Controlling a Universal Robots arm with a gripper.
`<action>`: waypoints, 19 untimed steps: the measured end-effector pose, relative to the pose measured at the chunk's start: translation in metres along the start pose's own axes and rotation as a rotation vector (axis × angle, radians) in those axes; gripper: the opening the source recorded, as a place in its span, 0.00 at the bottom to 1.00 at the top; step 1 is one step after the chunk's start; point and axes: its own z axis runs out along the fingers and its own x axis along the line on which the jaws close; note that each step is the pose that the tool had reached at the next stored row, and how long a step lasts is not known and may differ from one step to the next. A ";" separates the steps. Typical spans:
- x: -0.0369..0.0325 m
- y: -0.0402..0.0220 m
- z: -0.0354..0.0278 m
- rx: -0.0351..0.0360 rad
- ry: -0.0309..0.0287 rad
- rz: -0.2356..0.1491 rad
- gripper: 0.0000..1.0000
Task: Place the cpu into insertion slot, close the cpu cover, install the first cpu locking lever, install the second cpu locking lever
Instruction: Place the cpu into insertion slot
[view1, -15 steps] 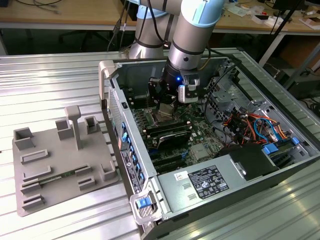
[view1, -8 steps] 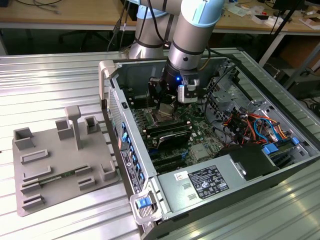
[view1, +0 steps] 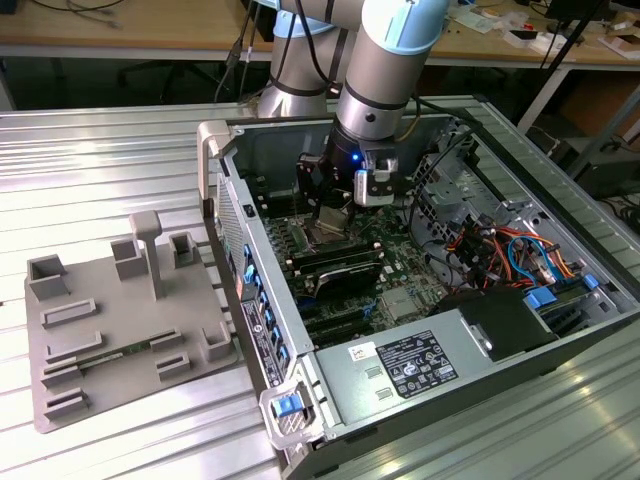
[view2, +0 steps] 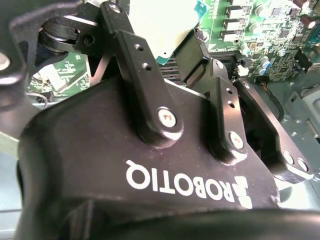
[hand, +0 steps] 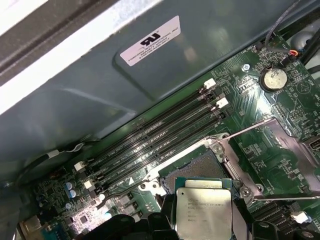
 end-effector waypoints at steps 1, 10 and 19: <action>0.0000 0.0000 0.0000 0.0000 0.0000 0.003 0.55; 0.0000 0.0000 0.0000 -0.0003 -0.0007 0.029 0.55; 0.0000 0.0000 0.0001 -0.0004 -0.0012 0.049 0.55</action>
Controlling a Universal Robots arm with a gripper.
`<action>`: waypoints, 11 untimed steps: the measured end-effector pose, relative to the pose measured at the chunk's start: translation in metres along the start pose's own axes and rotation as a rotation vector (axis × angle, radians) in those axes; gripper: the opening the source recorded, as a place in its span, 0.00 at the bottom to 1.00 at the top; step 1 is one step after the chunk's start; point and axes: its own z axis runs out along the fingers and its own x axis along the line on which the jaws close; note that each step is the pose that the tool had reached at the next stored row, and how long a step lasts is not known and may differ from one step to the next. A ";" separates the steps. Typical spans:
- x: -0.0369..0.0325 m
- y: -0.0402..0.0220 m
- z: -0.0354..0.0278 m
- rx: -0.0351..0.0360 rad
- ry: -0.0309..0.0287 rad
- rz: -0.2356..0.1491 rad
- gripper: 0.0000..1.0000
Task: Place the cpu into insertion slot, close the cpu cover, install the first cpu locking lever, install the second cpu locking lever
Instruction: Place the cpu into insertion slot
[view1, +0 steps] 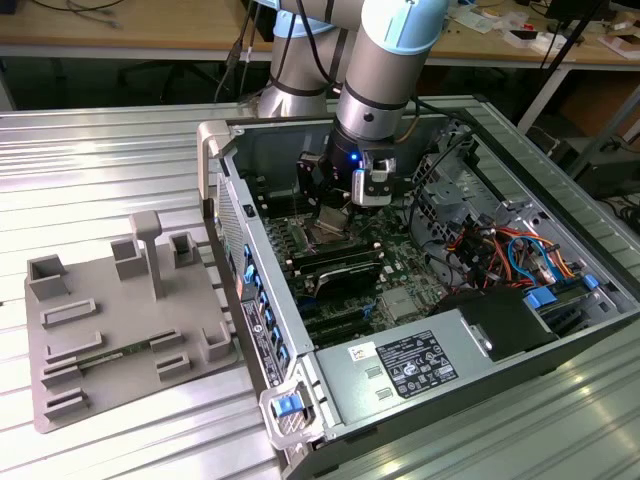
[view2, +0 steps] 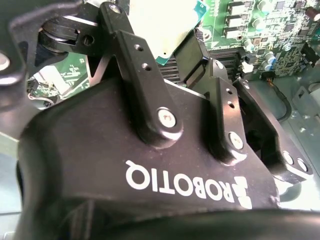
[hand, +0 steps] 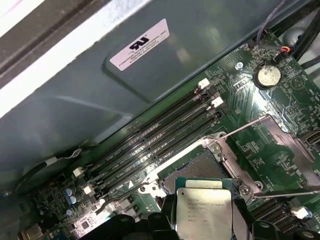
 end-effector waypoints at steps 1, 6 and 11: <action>0.0000 0.0000 0.0000 -0.0001 0.0000 0.003 0.55; 0.0000 0.0000 0.0001 -0.0002 -0.0005 0.020 0.55; 0.0000 0.0000 0.0001 -0.0003 -0.0008 0.030 0.55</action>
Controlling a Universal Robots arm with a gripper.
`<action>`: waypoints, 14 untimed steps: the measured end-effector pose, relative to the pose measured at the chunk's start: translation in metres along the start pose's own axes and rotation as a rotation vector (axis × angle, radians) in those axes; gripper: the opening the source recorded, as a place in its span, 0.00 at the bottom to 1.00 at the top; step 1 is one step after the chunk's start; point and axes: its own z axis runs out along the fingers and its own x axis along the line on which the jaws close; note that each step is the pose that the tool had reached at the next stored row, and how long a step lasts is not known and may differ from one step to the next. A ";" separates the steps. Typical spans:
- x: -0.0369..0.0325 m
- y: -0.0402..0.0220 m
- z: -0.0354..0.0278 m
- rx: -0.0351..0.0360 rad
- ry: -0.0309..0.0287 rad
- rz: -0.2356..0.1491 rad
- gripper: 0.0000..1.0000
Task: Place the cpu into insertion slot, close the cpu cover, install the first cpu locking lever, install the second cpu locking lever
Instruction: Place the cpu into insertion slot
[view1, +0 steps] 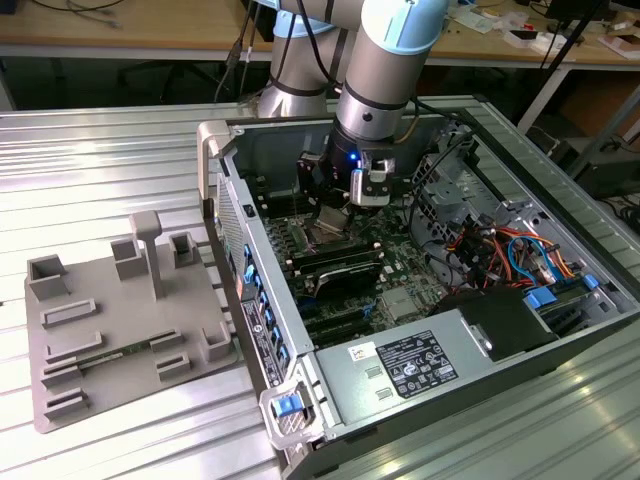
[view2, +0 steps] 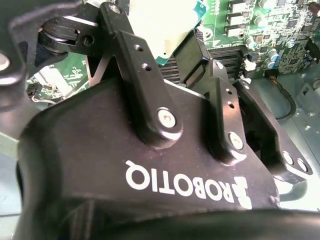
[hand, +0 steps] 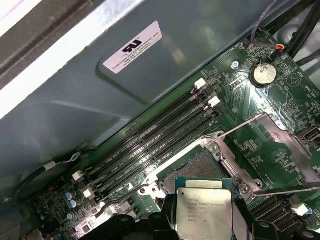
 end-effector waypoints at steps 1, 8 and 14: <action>0.0000 0.0000 0.0000 -0.0001 0.0000 0.002 0.55; 0.0000 0.0000 0.0001 -0.0002 -0.0005 0.022 0.55; 0.0000 0.0000 0.0001 -0.0003 -0.0009 0.035 0.55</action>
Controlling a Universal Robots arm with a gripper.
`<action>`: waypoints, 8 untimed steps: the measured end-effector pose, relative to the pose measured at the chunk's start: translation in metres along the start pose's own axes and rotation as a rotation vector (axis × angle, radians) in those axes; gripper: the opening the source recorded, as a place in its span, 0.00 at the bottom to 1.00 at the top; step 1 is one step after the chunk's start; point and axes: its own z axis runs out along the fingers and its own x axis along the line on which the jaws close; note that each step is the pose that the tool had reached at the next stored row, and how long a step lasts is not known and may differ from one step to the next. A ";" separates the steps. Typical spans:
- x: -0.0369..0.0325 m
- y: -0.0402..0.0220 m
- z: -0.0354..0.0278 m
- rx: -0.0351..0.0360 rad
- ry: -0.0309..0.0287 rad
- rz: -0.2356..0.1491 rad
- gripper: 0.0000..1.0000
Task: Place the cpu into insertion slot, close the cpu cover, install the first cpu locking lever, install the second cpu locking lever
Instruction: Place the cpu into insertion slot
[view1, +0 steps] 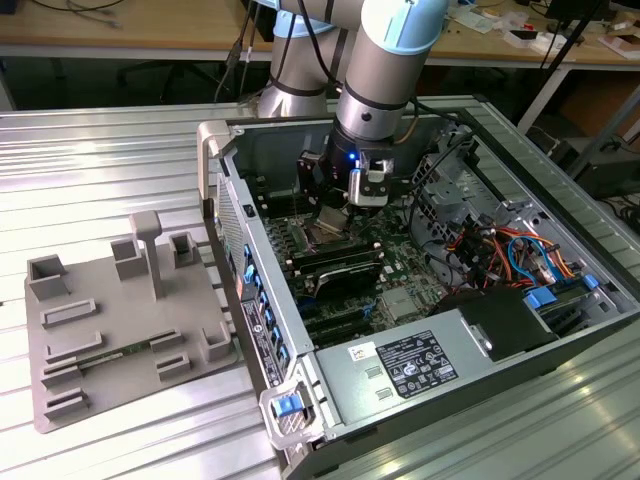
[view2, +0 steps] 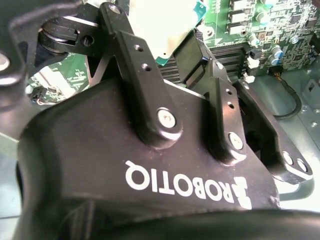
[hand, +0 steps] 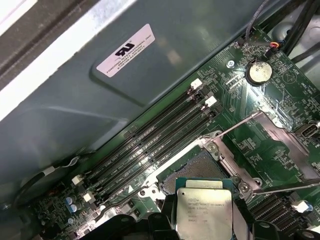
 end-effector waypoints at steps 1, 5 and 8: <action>0.0000 0.0000 0.0000 0.0000 0.0000 0.002 0.55; 0.0000 0.0000 0.0000 -0.0001 -0.0002 0.011 0.55; 0.0000 0.0000 0.0000 -0.0001 -0.0005 0.019 0.55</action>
